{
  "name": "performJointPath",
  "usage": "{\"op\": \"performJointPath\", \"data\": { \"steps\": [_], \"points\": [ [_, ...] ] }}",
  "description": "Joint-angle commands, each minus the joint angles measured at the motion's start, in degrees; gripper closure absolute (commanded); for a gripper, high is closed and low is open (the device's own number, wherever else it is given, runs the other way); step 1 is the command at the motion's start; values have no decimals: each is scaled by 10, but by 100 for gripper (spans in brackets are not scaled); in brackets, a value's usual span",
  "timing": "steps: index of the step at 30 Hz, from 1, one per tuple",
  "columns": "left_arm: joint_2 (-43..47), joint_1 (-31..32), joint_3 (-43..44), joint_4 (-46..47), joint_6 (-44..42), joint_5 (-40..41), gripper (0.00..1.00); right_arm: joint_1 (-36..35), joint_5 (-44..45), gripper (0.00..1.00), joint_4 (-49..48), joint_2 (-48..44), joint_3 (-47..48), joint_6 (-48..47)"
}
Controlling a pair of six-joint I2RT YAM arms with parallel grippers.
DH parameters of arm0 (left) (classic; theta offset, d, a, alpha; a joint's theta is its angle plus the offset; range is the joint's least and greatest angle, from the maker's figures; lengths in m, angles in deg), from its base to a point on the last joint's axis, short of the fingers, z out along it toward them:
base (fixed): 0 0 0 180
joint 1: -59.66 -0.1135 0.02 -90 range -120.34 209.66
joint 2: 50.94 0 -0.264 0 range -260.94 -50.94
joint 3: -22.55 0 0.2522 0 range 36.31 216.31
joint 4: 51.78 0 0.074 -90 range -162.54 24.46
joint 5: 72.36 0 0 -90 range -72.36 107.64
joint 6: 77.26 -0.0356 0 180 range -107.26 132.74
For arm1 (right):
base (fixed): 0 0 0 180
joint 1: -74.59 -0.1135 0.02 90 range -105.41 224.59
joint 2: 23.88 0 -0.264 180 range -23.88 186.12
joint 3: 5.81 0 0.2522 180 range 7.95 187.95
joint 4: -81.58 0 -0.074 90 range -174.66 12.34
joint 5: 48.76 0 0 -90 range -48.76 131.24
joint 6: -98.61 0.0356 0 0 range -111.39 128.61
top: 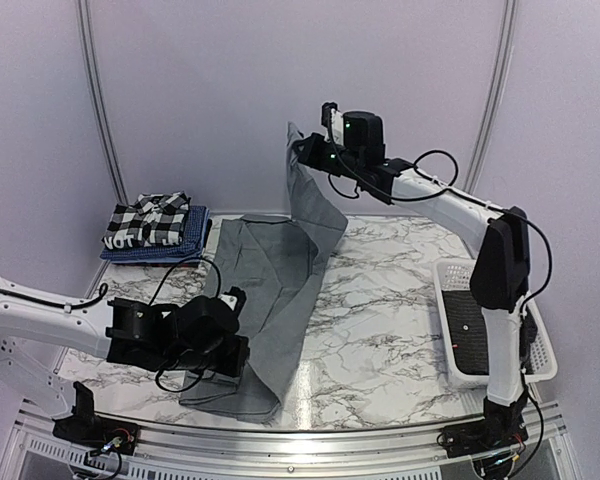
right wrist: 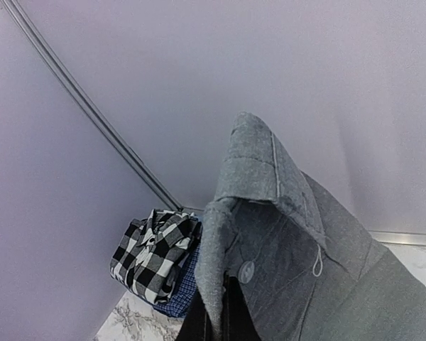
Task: Fold and stack the long sleeve shirts
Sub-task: Fold the 1/3-folded shirt at the center of the board.
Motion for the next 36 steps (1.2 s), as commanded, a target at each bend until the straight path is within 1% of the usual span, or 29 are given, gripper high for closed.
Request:
{"op": "performJointPath", "data": {
  "steps": [1,5,10,16,22,32,36],
  "points": [
    [63,-5,-68,44,29,-14,100,-26,-18,100,-91,38,46,39],
    [106,-4,-118,61,42,-24,100,-54,-17,100,-148,56,62,43],
    [157,9,-158,81,32,-24,100,-82,-21,100,-217,73,85,41],
    [169,16,-177,101,34,-33,100,-103,-41,100,-262,116,129,53],
    [180,24,-194,99,50,-33,100,-107,-38,100,-273,140,138,61],
    [184,81,-220,94,100,-6,100,-107,-32,100,-277,165,134,60],
    [183,89,-227,93,108,2,100,-106,-37,100,-278,169,135,64]
  ]
}}
